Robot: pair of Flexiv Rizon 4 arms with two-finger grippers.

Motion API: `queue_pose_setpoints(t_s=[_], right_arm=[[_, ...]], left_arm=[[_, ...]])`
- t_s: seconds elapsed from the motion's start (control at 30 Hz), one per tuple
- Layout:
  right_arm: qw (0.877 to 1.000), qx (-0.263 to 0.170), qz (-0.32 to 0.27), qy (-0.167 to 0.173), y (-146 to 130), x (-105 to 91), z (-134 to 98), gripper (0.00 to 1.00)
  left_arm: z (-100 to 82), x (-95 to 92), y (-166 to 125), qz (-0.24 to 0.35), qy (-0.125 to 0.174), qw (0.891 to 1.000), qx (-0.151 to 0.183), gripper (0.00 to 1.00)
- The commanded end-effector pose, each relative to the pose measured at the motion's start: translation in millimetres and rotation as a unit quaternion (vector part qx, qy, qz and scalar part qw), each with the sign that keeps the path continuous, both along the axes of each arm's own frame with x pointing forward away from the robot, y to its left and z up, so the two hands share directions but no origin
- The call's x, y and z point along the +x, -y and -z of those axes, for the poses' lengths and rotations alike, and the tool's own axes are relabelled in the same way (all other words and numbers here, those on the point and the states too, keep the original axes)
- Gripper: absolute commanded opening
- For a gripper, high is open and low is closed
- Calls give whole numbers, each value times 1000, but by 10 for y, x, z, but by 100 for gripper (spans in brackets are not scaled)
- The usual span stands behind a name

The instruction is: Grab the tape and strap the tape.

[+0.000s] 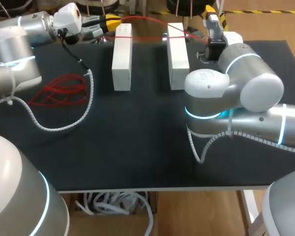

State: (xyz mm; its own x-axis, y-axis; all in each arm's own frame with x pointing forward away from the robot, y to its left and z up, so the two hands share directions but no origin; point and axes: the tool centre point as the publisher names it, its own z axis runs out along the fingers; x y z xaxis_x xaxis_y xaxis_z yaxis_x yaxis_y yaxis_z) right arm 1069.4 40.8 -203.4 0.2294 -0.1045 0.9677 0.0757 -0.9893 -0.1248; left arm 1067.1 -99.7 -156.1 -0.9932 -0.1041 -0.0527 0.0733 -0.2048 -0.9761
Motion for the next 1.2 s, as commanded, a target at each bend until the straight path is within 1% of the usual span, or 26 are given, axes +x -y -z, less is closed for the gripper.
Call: queue_pose_setpoints(t_s=[0.03,0.07,0.2,0.23,0.33,0.4,0.53,0.7,1.0,1.2], right_arm=[[1000,11,20,20,-90,109,95,94],[999,16,25,22,-97,128,106,93],[998,28,41,31,-89,188,125,100],[998,29,45,32,-83,203,125,98],[997,34,58,37,-66,241,122,91],[997,35,61,39,-40,262,107,75],[996,37,66,43,42,285,81,66],[996,35,67,46,144,280,67,66],[996,31,72,47,259,282,33,58],[996,28,70,49,333,278,8,59]], left_arm=[[2,-7,2,-1,0,1000,0,0],[2,-7,2,-1,0,1000,0,0],[2,-7,2,-1,0,1000,0,0],[2,-7,2,-1,0,1000,0,0],[2,-7,2,-1,0,1000,0,0],[2,-7,2,-1,0,1000,0,0],[2,-7,2,-1,0,1000,0,0],[2,-7,2,-1,0,1000,0,0],[2,-7,2,-1,0,1000,0,0],[2,-7,2,-1,0,1000,0,0]])
